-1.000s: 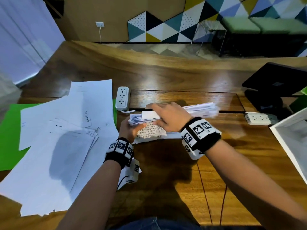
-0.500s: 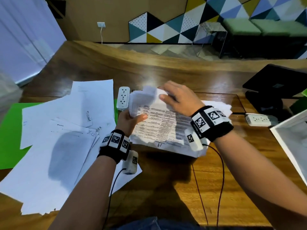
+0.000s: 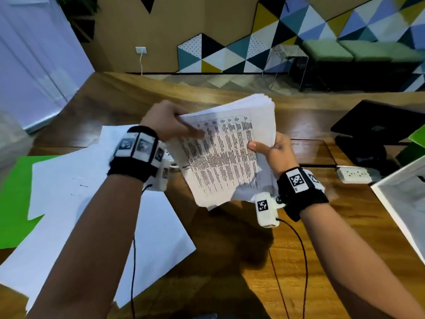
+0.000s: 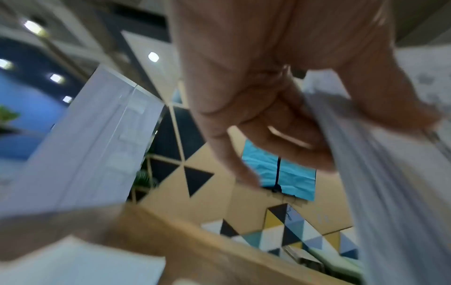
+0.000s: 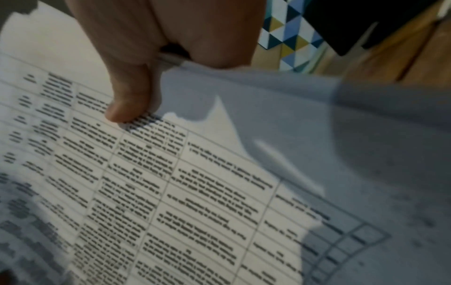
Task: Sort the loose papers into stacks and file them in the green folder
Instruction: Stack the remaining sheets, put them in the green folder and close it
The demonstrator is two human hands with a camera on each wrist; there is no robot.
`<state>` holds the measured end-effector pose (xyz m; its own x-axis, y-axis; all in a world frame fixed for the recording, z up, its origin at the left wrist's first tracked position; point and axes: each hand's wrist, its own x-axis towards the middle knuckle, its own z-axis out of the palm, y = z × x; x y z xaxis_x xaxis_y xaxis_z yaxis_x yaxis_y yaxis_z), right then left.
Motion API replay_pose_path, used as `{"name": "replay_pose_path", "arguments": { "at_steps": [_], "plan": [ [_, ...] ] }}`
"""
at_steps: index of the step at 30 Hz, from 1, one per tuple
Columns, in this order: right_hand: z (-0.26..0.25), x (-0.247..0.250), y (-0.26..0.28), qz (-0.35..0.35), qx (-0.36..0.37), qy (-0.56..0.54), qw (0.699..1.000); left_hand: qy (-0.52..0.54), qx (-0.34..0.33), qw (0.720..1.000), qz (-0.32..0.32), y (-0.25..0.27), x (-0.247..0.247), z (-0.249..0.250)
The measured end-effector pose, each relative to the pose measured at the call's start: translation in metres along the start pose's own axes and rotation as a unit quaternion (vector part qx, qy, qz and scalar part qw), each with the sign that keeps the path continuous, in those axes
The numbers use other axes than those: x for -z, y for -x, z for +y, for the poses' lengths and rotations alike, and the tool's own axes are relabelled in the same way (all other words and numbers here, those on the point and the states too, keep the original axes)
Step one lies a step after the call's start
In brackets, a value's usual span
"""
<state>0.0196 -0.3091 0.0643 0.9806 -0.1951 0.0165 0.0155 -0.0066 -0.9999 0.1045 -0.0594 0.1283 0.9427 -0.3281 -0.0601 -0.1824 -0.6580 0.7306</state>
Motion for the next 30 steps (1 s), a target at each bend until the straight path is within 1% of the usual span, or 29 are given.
{"name": "replay_pose_path", "arguments": {
  "at_steps": [1,2,3,4,6,7,8,11,15,18,22,25,30],
  "plan": [
    [0.002,0.004,0.003,0.014,-0.004,-0.018,1.000,0.026,0.021,0.999,0.015,0.000,0.003,-0.014],
    [0.005,0.006,0.007,0.026,-0.007,-0.035,0.999,0.079,0.032,0.996,0.031,0.002,0.002,-0.026],
    [0.007,0.007,0.011,0.034,-0.012,-0.051,0.998,0.153,0.037,0.987,0.040,0.006,-0.003,-0.037],
    [0.011,0.006,0.014,0.040,-0.021,-0.068,0.997,0.238,0.042,0.969,0.045,0.011,-0.012,-0.043],
    [0.020,0.002,0.017,0.044,-0.041,-0.099,0.993,0.377,0.083,0.921,0.049,0.019,-0.038,-0.050],
    [0.026,-0.001,0.018,0.048,-0.047,-0.109,0.992,0.412,0.098,0.904,0.053,0.022,-0.052,-0.052],
    [0.033,-0.002,0.018,0.054,-0.052,-0.112,0.991,0.431,0.104,0.894,0.065,0.026,-0.064,-0.053],
    [0.048,0.000,0.023,0.081,-0.058,-0.109,0.989,0.417,0.114,0.896,0.106,0.037,-0.089,-0.056],
    [0.059,0.014,0.033,0.128,-0.024,-0.104,0.986,0.425,0.108,0.892,0.112,0.041,-0.096,-0.057],
    [0.066,0.024,0.036,0.155,-0.008,-0.115,0.981,0.431,0.095,0.892,0.098,0.038,-0.094,-0.056],
    [0.065,0.023,0.032,0.153,0.015,-0.146,0.977,0.425,0.090,0.898,0.069,0.037,-0.092,-0.061],
    [0.057,0.018,0.024,0.163,0.030,-0.188,0.968,0.426,0.069,0.901,0.042,0.040,-0.092,-0.063],
    [0.048,0.009,0.013,0.167,0.021,-0.254,0.953,0.431,0.053,0.901,0.014,0.041,-0.090,-0.063]
  ]
}}
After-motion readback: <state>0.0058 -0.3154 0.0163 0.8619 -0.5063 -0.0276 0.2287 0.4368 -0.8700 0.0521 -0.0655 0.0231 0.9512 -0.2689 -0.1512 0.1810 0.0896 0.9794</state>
